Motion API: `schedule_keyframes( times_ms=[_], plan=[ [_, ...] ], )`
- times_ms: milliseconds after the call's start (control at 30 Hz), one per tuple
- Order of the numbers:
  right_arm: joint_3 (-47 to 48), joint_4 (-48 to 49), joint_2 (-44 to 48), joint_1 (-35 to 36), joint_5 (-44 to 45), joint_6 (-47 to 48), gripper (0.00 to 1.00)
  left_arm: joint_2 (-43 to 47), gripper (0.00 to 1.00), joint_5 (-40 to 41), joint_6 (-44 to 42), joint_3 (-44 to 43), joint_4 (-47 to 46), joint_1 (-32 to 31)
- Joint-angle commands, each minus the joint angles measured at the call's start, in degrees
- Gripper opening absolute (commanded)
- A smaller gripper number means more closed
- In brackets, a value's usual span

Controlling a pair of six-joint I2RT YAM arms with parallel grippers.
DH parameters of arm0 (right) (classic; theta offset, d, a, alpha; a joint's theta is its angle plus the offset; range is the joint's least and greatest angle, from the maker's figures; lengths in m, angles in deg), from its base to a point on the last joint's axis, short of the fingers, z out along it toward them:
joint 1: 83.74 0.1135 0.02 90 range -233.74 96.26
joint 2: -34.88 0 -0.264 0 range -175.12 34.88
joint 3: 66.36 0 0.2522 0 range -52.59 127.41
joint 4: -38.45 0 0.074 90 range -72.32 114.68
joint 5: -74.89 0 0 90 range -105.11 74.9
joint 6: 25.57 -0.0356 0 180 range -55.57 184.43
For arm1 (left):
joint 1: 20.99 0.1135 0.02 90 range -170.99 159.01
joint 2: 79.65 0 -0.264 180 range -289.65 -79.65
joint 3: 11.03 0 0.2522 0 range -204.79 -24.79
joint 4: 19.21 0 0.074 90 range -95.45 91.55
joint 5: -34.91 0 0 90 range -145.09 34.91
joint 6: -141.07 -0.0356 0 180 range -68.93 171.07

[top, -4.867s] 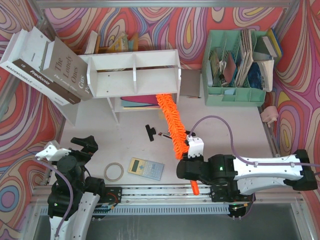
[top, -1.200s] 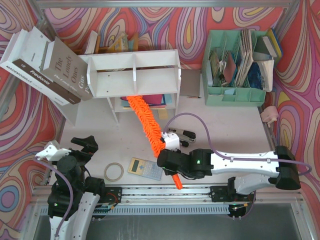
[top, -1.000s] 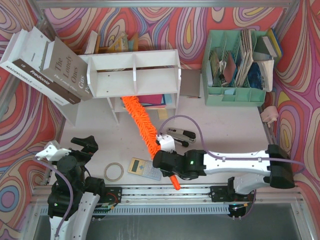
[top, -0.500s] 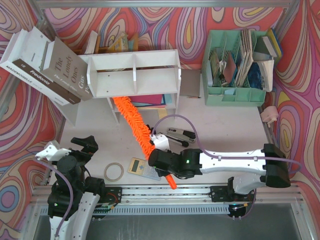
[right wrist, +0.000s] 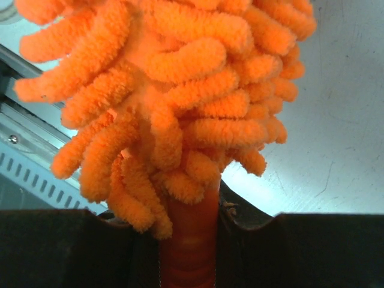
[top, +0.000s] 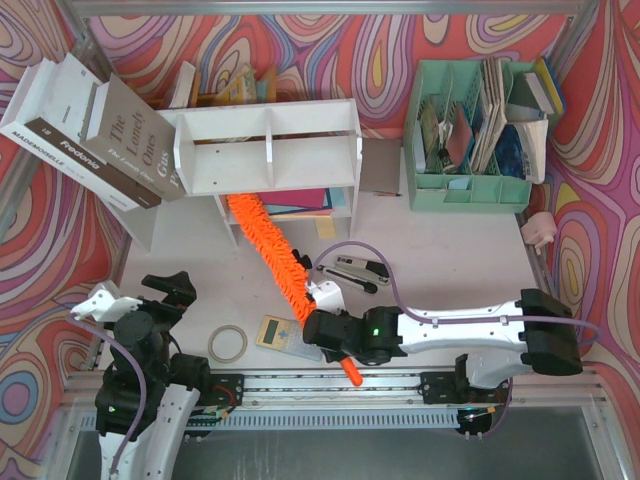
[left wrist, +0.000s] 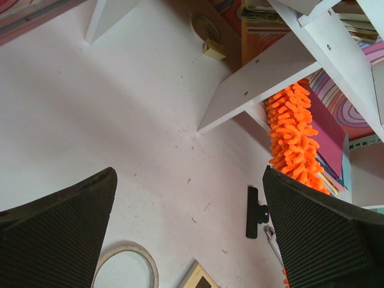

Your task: Dust the bookshelf with a duster

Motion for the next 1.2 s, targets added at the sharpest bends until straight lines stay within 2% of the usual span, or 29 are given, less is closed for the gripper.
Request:
schedule_keyframes(
  times_ms=[0, 200, 633, 967, 1167],
  plan=[
    [1.76, 1.20, 1.10, 0.95, 1.88, -0.02, 0.00, -0.13, 0.99, -0.53, -0.83, 0.88, -1.26, 0.43],
    [6.13, -0.92, 2.49, 3.36, 3.93, 1.76, 0.00, -0.14, 0.99, -0.49, -0.76, 0.74, -1.23, 0.46],
    [-1.17, 0.37, 0.98, 4.13, 3.08, -1.55, 0.00, -0.31, 0.99, -0.58, -0.81, 0.85, -1.33, 0.43],
    [6.03, -2.72, 4.46, 5.23, 5.91, 1.27, 0.00, -0.10, 0.98, -0.48, -0.77, 0.74, -1.17, 0.43],
    [2.27, -0.44, 3.76, 5.40, 5.74, -0.23, 0.00, -0.05, 0.99, -0.40, -0.81, 0.85, -1.25, 0.43]
  ],
)
